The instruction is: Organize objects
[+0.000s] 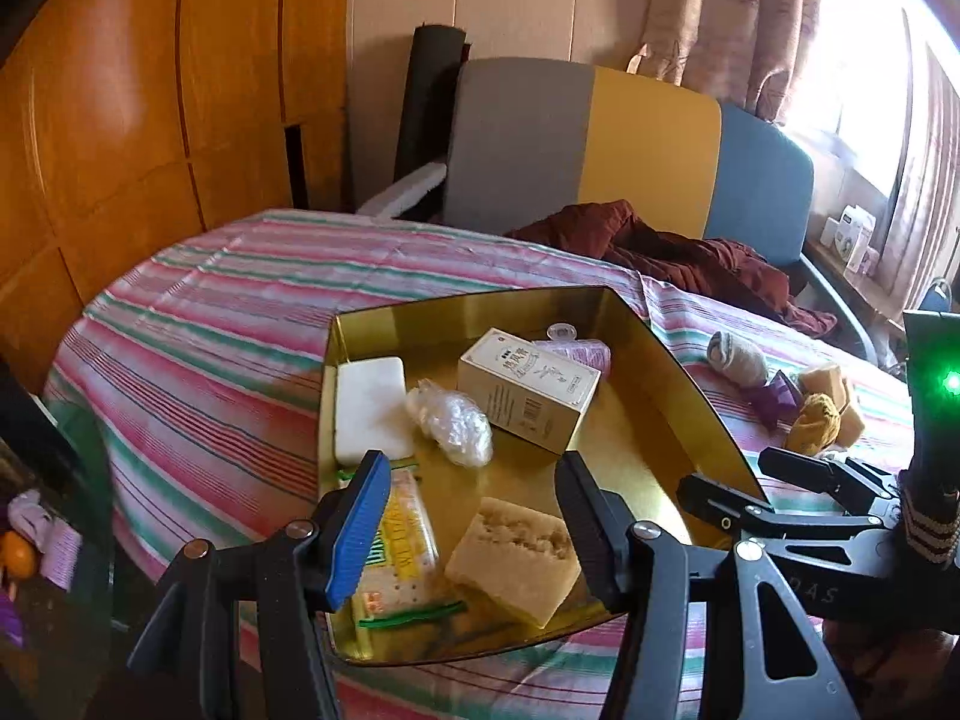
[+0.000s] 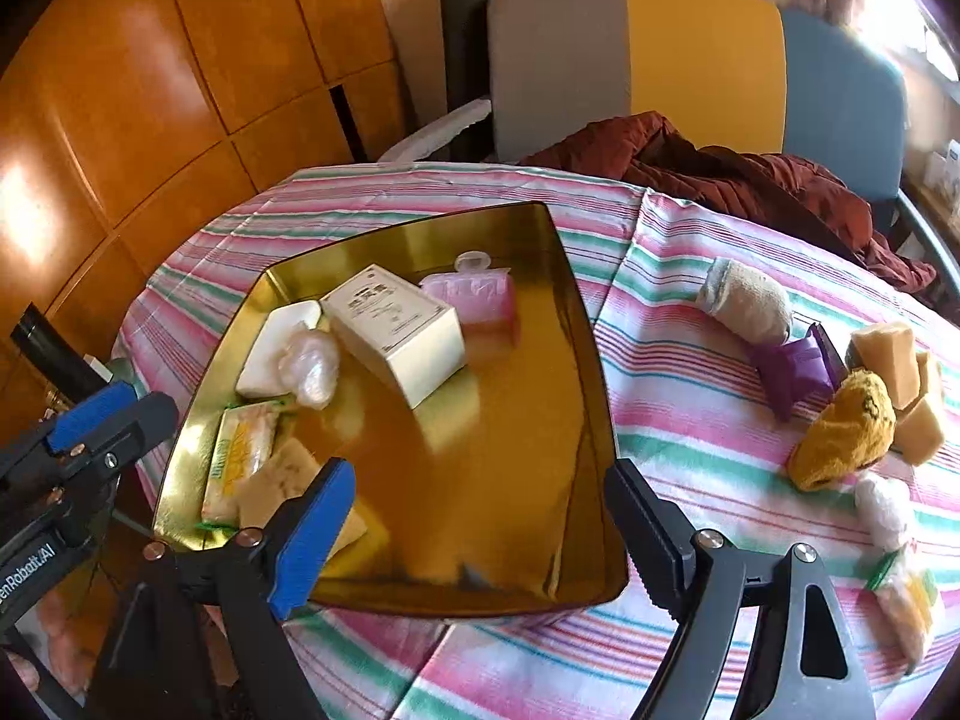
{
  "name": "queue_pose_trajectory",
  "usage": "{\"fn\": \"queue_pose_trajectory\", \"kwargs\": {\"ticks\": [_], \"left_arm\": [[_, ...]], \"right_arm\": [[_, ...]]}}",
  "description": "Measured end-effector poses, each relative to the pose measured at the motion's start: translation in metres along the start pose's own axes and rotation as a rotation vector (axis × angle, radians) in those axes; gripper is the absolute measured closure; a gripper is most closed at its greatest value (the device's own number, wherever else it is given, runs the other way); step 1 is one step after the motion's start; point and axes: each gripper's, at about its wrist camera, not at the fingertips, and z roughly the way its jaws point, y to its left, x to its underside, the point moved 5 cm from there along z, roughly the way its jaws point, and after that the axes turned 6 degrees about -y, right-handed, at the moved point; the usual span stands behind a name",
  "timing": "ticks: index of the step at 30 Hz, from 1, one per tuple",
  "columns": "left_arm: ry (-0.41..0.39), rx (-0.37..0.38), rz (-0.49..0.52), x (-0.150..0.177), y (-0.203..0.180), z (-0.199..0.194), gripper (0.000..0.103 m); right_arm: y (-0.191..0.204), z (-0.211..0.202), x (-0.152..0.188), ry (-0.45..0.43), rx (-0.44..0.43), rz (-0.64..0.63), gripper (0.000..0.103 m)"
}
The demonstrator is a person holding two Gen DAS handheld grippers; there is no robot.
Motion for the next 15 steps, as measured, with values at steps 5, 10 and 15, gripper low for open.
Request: {"fn": "queue_pose_trajectory", "kwargs": {"ticks": [5, 10, 15], "left_arm": [[-0.016, 0.005, 0.004, 0.0, -0.002, -0.008, 0.045], [-0.015, 0.013, 0.013, 0.002, -0.006, -0.012, 0.045], [-0.006, 0.025, 0.028, 0.006, -0.011, -0.013, 0.045]], "right_arm": [[0.005, -0.007, 0.004, -0.021, 0.001, -0.008, 0.017], [0.006, -0.014, 0.006, -0.036, 0.003, -0.013, 0.016], [0.004, -0.021, 0.009, -0.045, 0.011, -0.02, 0.016]]}}
